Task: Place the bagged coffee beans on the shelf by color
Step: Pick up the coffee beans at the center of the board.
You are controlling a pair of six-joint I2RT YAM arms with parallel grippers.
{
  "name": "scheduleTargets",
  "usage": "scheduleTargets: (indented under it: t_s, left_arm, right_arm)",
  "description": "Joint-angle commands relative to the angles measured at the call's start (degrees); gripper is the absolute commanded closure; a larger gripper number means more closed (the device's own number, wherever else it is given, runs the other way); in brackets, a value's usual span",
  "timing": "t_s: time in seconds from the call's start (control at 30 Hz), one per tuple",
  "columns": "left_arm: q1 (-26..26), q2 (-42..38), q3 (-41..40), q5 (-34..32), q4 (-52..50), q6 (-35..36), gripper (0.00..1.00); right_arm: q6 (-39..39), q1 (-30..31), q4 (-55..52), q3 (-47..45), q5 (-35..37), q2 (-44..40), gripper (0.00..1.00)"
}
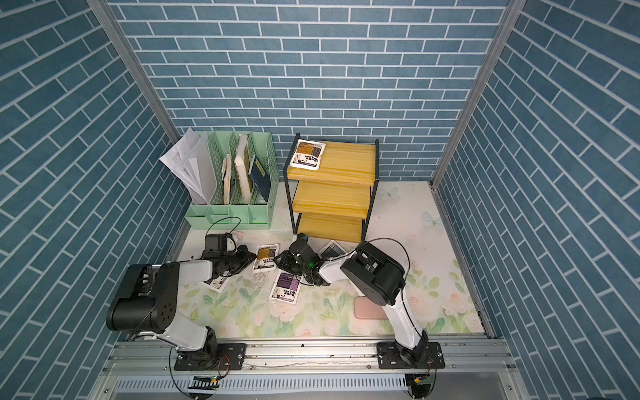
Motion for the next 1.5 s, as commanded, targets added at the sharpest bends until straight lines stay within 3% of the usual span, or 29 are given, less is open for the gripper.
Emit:
scheduleTargets:
  t_s: [0.0, 0.2, 0.57, 0.8, 0.83, 0.87, 0.97, 1.03, 1.13, 1.23, 1.33, 1.47]
  left_arm:
    - [-0.68, 1.7, -1.22, -3.07, -2.8, 1.04, 1.0]
    - [-0.87, 1.39, -1.03, -3.3, -3.35, 1.26, 1.0]
    - [-1.04, 1.38, -0.86, -3.07, -3.35, 1.35, 1.0]
    - [-1.04, -0.25, -0.55, -2.58, -4.63, 1.11, 1.0]
    - [-1.06, -2.31, -0.28, -2.48, -5.79, 0.78, 0.95]
    - [-1.09, -5.24, 0.26, -2.6, -7.72, 0.65, 0.82]
    - [-1.03, -17.0, 5.04, -7.28, -18.58, 2.5, 0.27]
    - [-0.89, -24.19, 10.59, -13.64, -27.49, 5.28, 0.14]
    - [-0.14, -31.02, 18.66, -25.06, -37.41, 9.39, 0.12]
    - [0.62, -34.26, 22.93, -31.26, -41.41, 11.99, 0.12]
    - [0.76, -35.31, 24.01, -32.82, -42.03, 12.51, 0.12]
    - [0.8, -34.77, 23.28, -31.38, -41.62, 11.92, 0.12]
  right_arm:
    - [1.77, -0.94, -0.09, -0.78, -1.78, 0.2, 0.62]
    - [1.89, -1.04, 1.99, 1.02, -3.87, 1.62, 0.72]
    - [2.37, -0.99, 4.66, 4.1, -6.36, 3.95, 0.73]
    - [2.34, -1.05, 3.96, 2.1, -4.04, 1.27, 0.97]
    - [2.21, -1.06, 3.33, 1.48, -3.38, 0.16, 1.0]
    - [1.84, -1.08, 2.52, 0.94, -2.8, -1.17, 1.0]
    - [-0.02, -1.06, -0.8, -1.16, -1.65, -6.59, 1.0]
    - [-0.83, -1.05, -2.61, -3.74, -2.21, -11.71, 1.0]
    - [-3.23, -0.82, -7.01, -7.77, -4.04, -23.48, 1.0]
    - [-7.42, -0.45, -17.62, -7.13, -3.27, -36.06, 1.0]
    - [-8.6, -2.03, -25.33, -3.14, -4.98, -44.83, 1.0]
    - [-12.97, -7.9, -40.37, 10.36, -6.66, -49.84, 1.0]
